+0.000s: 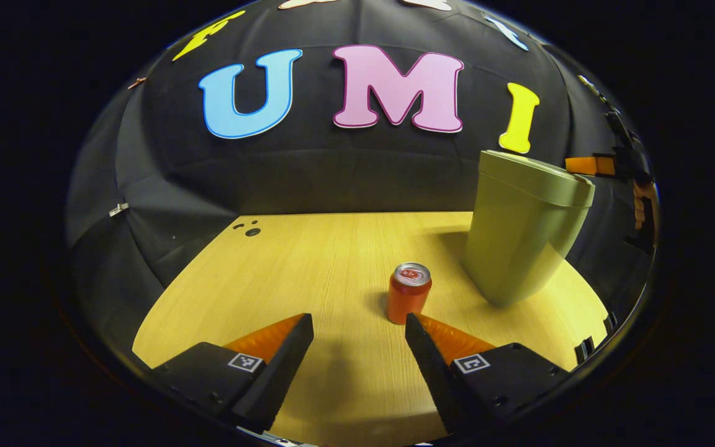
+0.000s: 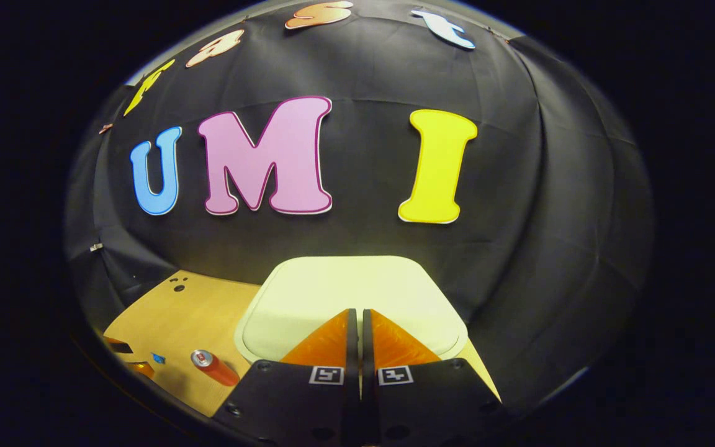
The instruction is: Press the lid of the desktop garbage bin to open it, pick up the crumpled paper on the desktop and throw it into the bin, then pick up the pop can on the desktop and drop it into the bin, and finally close the garbage bin lid.
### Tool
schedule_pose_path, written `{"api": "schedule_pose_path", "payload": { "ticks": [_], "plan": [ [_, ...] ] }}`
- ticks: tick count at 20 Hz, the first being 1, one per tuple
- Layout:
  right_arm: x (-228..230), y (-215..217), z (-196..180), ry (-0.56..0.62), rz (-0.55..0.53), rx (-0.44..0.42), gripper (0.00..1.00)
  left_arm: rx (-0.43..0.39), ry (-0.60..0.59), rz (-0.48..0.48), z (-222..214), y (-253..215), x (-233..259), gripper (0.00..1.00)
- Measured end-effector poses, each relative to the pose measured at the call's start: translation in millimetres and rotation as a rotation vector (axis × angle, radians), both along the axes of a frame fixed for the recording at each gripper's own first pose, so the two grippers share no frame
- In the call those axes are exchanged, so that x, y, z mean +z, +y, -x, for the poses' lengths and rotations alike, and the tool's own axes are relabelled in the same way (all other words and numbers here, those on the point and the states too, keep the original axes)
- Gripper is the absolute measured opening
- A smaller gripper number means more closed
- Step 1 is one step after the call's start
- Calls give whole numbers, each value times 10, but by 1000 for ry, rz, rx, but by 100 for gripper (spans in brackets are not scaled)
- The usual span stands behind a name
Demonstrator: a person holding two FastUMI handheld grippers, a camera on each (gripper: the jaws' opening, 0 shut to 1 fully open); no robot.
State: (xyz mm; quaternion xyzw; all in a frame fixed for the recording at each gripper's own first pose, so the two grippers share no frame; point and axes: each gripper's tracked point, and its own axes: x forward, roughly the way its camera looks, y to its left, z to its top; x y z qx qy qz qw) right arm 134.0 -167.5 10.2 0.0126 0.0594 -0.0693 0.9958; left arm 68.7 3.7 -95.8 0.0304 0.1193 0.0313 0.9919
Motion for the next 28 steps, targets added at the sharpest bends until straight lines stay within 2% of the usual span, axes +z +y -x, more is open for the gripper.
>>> {"api": "schedule_pose_path", "payload": {
  "ticks": [1,2,3,6,10,14,17,20,22,23,24,28],
  "plan": [
    [-15,12,18,5,-8,-5,5,6,-15,-7,9,28,52,96],
    [12,34,32,3,-23,-2,9,12,-31,-14,21,65,98,96],
    [78,31,49,-8,-32,-8,5,18,-42,-16,22,91,130,96],
    [416,-2,120,-84,-12,-29,5,26,-45,6,81,149,108,96],
    [803,59,275,-159,-4,-40,5,19,-75,-15,183,202,181,96],
    [1019,179,463,-216,-2,-50,5,21,-112,-1,305,292,269,96],
    [1076,284,630,-235,18,-53,5,38,-116,7,422,414,258,96],
    [991,354,726,-203,24,-68,5,59,-114,12,578,551,187,96],
    [931,415,799,-184,14,-69,9,70,-121,-19,703,633,143,96],
    [914,463,831,-182,7,-62,13,73,-123,-31,765,666,124,95],
    [901,541,861,-183,1,-40,25,75,-126,-34,825,696,103,95],
    [880,779,954,-192,9,1,99,83,-133,-6,1034,774,38,96]
  ]
}}
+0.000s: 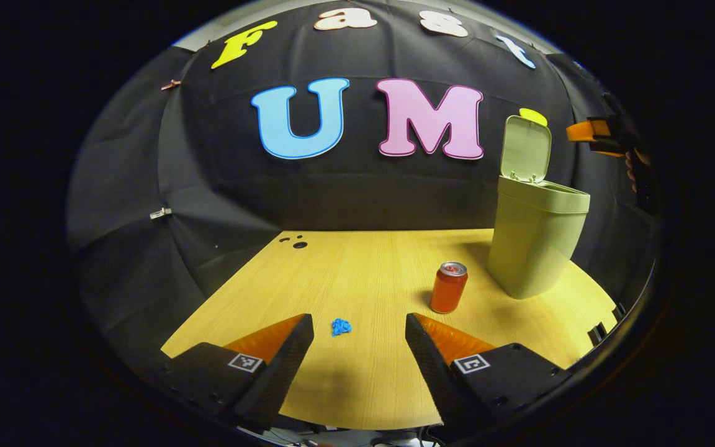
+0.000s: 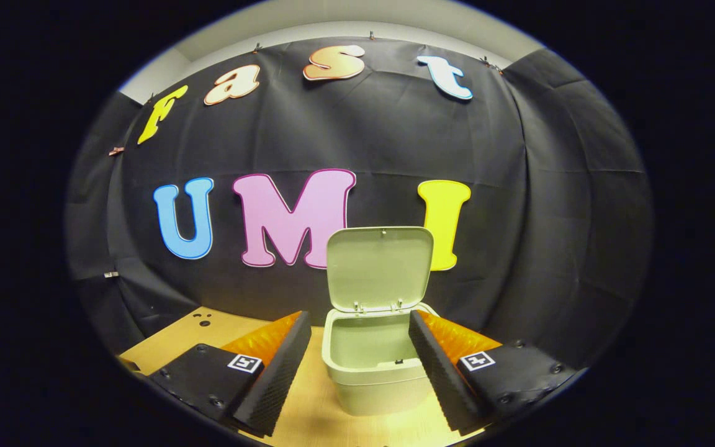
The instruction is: Press the lid of the desktop garbage bin to open it, pick up the crumpled paper on the desktop and throw it into the bin, then pick up the pop can on the desktop and drop it into the bin, and finally close the garbage bin lid.
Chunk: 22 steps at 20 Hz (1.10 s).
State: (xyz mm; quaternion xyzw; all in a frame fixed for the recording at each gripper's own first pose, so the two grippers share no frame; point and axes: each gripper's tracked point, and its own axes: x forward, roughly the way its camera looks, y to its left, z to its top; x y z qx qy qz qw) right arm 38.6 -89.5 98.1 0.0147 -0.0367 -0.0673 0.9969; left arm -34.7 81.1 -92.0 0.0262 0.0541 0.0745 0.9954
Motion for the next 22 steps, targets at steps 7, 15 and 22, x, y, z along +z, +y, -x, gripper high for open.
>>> {"api": "schedule_pose_path", "payload": {
  "ticks": [7,15,22],
  "plan": [
    [-218,318,297,30,35,35,99,16,-20,60,-129,352,152,95],
    [-539,306,781,116,24,-9,99,-51,26,12,-865,586,35,96],
    [-612,121,1038,171,60,-68,98,-76,211,29,-1530,570,-775,96]
  ]
}}
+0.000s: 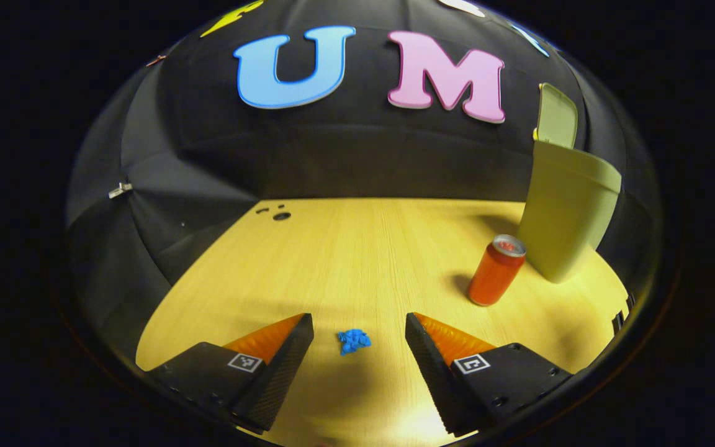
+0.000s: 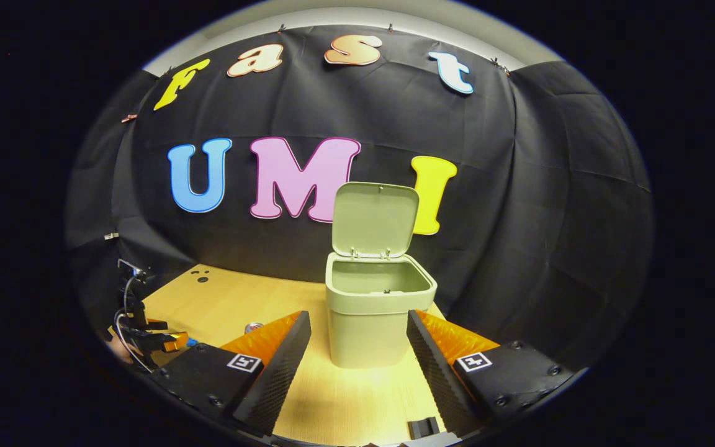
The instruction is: Press the lid of the desktop garbage bin to open it, pick up the crumpled paper on the desktop and throw it into the bin, then pick up the pop can on the desktop and drop it into the bin, and finally close the garbage bin lid.
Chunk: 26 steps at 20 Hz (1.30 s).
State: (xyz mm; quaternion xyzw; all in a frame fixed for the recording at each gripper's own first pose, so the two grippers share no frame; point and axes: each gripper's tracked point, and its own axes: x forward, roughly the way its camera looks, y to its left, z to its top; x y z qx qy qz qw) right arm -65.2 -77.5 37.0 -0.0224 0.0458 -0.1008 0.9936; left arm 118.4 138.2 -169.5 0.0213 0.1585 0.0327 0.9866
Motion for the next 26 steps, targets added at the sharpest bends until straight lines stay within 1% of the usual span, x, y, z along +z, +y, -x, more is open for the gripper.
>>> {"api": "schedule_pose_path", "payload": {
  "ticks": [3,6,8,12,15,16,18,20,21,22,23,24,25,26],
  "plan": [
    [-23,-49,2,10,-13,-16,98,19,54,35,-168,5,-183,96],
    [-124,-81,-36,48,-30,-10,98,44,101,48,-254,57,-344,96],
    [-142,-104,-82,53,-43,-7,98,48,148,57,-264,34,-486,96],
    [-297,-129,-156,84,-79,0,98,50,184,-27,-278,37,-640,96],
    [-442,-153,-167,119,-102,9,98,42,190,-76,-356,17,-622,95],
    [-495,-177,-176,130,-110,8,98,40,199,-85,-408,-12,-669,94],
    [-549,-197,-205,140,-128,11,98,32,195,-56,-443,-55,-663,94],
    [-600,-213,-241,152,-137,15,98,39,194,9,-436,-106,-678,85],
    [-617,-216,-267,155,-139,18,98,53,182,24,-455,-94,-688,77],
    [-622,-216,-294,157,-140,23,98,60,182,23,-450,-77,-699,75],
    [-632,-214,-303,158,-141,29,98,61,180,20,-456,-69,-700,69],
    [-644,-210,-328,161,-142,35,98,59,183,16,-450,-72,-697,67],
    [-660,-198,-356,170,-148,43,98,59,182,15,-450,-69,-693,63],
    [-673,-177,-379,174,-155,55,98,65,185,19,-447,-65,-688,55]
  ]
}}
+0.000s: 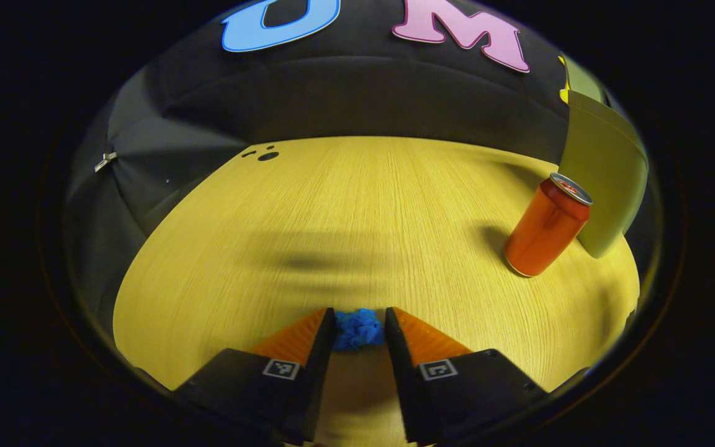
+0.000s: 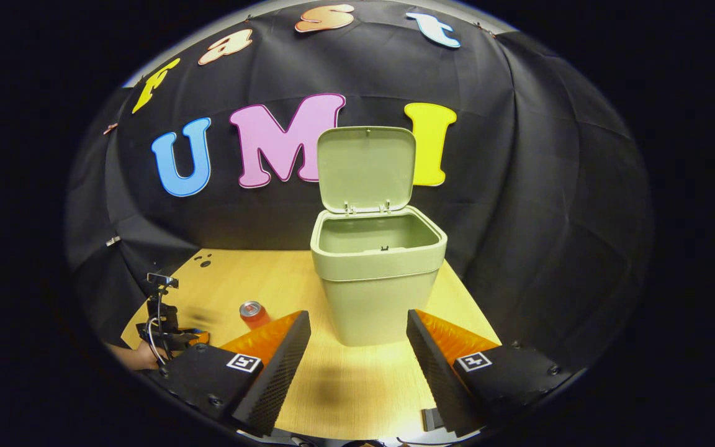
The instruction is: Press the lid of the desktop garbage bin to open it, pick up the crumpled paper on the desktop and throw it into the bin, then pick up the pop can on the desktop and drop it into the bin, and finally close the garbage bin lid.
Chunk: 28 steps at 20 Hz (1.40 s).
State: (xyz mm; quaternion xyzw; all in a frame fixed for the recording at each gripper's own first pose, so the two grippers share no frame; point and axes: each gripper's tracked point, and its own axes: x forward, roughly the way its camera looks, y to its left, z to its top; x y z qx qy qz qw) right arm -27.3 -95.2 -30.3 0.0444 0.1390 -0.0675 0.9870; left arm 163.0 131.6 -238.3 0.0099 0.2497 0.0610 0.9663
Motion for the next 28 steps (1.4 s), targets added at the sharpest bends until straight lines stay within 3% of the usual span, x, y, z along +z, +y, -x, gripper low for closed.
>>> {"api": "schedule_pose_path", "payload": {
  "ticks": [1,7,14,18,20,21,28],
  "plan": [
    [-6,9,-21,1,-2,10,98,6,2,2,5,4,-9,46],
    [-28,-35,-129,1,24,51,98,42,-8,36,64,-49,90,36],
    [-133,-115,-134,-1,4,60,98,63,-116,77,84,-68,967,36],
    [-159,-245,-87,-10,-12,39,98,-1,-229,106,-12,-396,1774,39],
    [-175,-327,-66,-13,-19,21,98,-47,-279,100,-86,-605,2145,35],
    [-189,-367,-54,-11,-25,14,98,-72,-302,104,-113,-732,2319,39],
    [-241,-721,28,-19,-58,-52,98,-279,-411,207,-125,-1876,3126,34]
  ]
}}
